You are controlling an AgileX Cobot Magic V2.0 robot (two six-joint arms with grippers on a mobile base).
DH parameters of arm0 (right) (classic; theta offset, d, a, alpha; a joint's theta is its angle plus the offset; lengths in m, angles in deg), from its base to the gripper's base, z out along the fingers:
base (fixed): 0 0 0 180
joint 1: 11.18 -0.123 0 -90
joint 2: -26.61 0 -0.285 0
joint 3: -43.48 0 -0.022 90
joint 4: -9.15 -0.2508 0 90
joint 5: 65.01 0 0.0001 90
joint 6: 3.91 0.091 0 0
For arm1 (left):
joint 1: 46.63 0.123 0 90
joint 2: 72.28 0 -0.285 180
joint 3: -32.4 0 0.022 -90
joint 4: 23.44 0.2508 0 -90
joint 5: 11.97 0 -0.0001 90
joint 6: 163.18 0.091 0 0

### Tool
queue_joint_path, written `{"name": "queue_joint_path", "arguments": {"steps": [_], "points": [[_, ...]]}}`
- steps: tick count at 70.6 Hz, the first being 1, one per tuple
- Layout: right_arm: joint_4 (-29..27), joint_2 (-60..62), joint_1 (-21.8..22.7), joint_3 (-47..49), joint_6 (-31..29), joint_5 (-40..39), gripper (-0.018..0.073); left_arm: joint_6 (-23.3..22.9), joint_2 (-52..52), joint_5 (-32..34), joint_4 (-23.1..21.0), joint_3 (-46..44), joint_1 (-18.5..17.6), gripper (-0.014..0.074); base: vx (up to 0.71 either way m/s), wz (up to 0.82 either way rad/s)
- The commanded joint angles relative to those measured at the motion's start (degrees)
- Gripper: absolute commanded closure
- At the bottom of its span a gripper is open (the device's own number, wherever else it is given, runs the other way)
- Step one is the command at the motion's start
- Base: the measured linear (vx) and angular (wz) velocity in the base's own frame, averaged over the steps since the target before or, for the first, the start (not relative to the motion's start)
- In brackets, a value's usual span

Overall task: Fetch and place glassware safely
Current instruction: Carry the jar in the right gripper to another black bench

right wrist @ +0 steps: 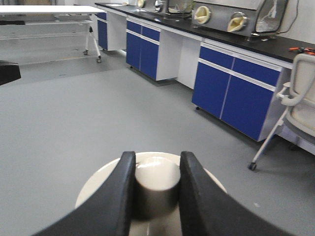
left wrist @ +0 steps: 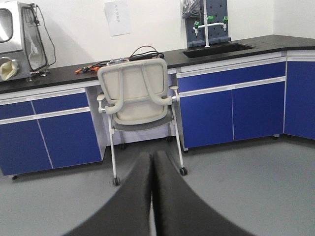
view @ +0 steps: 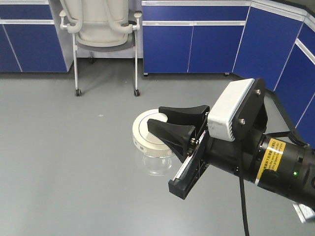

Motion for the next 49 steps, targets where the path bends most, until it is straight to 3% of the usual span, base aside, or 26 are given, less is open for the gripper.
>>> {"name": "queue_joint_path", "arguments": {"steps": [1,49], "points": [[-1.45,1.5,0.04,1.89,0.03,-4.43,0.056,-0.44,-0.62,4.1,-0.57,-1.62,-0.33,0.0603,0.57,-0.08],[-1.45,1.5,0.04,1.89,0.03,-4.43,0.056,-0.44,-0.62,4.1,-0.57,-1.62,-0.33,0.0603,0.53,-0.09]]}}
